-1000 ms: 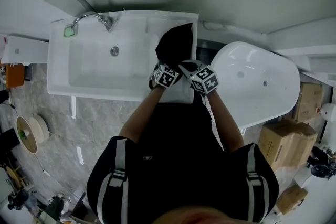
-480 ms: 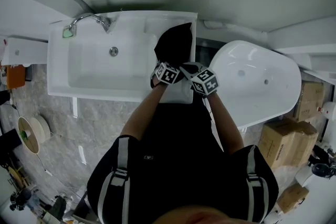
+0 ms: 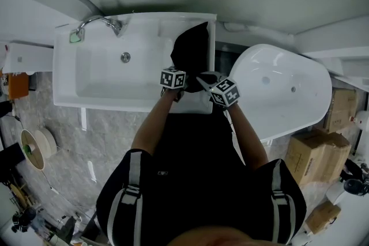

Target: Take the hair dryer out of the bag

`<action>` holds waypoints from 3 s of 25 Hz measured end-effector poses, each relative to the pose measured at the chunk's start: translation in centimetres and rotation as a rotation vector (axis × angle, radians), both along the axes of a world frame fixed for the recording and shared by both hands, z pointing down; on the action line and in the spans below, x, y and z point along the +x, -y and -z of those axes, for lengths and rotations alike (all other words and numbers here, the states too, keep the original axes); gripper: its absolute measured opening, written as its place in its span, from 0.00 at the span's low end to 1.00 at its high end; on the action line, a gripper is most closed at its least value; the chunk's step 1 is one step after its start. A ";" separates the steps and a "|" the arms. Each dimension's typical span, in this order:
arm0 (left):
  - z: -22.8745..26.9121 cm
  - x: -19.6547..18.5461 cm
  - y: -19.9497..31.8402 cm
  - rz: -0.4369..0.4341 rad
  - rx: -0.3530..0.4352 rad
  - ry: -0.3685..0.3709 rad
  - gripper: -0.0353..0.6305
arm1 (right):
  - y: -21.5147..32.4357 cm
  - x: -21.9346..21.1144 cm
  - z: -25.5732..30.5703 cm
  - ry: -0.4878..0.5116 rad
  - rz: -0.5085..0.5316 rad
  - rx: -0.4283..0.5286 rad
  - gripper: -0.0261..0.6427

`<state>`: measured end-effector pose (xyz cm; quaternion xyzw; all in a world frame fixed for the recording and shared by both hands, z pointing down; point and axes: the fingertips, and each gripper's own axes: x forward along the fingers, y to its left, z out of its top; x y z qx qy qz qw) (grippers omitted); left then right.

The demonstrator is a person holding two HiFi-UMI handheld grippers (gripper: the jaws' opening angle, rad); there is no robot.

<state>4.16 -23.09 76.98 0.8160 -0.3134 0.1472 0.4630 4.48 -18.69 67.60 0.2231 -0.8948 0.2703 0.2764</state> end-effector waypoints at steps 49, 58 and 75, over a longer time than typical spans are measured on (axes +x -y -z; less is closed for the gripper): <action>14.3 -10.7 -17.5 -0.430 0.114 -0.559 0.35 | 2.8 -4.6 13.1 0.507 -0.116 0.056 0.56; 14.3 -10.5 -18.4 -0.426 0.106 -0.588 0.35 | 1.3 -5.3 13.8 0.509 -0.048 0.042 0.14; 14.4 -8.3 -18.1 -0.324 0.100 -0.561 0.35 | 7.1 2.5 19.3 0.504 -0.111 0.201 0.14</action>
